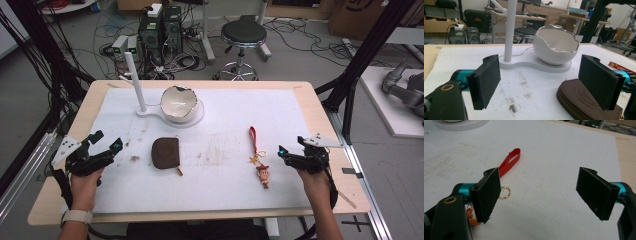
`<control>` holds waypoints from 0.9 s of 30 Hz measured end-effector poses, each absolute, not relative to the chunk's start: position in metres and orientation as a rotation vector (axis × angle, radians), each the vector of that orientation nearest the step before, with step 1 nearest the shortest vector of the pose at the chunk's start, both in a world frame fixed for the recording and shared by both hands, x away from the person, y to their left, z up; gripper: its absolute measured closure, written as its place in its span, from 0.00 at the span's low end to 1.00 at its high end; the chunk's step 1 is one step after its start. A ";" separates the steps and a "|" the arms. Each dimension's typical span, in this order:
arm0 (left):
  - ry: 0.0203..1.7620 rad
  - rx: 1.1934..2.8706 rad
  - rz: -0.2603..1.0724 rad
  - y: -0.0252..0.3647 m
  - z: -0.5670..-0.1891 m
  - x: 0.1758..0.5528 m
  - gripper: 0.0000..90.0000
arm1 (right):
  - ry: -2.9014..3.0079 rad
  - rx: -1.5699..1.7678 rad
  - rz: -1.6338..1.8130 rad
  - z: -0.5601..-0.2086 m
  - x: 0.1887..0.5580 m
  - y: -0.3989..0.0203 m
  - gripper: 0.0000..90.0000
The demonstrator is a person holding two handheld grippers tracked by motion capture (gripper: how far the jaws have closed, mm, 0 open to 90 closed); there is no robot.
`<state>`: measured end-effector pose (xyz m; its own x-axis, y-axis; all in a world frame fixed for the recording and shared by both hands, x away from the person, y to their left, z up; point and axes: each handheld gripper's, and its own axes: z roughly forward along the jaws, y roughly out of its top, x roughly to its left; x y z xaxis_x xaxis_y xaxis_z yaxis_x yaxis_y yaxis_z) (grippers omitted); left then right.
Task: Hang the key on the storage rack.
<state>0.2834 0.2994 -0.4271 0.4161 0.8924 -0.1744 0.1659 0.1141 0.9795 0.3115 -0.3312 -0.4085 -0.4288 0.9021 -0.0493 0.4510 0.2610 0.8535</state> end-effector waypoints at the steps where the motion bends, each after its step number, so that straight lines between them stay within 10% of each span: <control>1: 1.038 1.373 0.705 0.299 -0.427 0.283 0.20 | 1.991 1.223 1.080 -0.409 0.311 -0.332 0.22; 27: 1.043 1.372 0.688 0.294 -0.428 0.284 0.22 | 1.992 1.303 1.126 -0.410 0.310 -0.336 0.39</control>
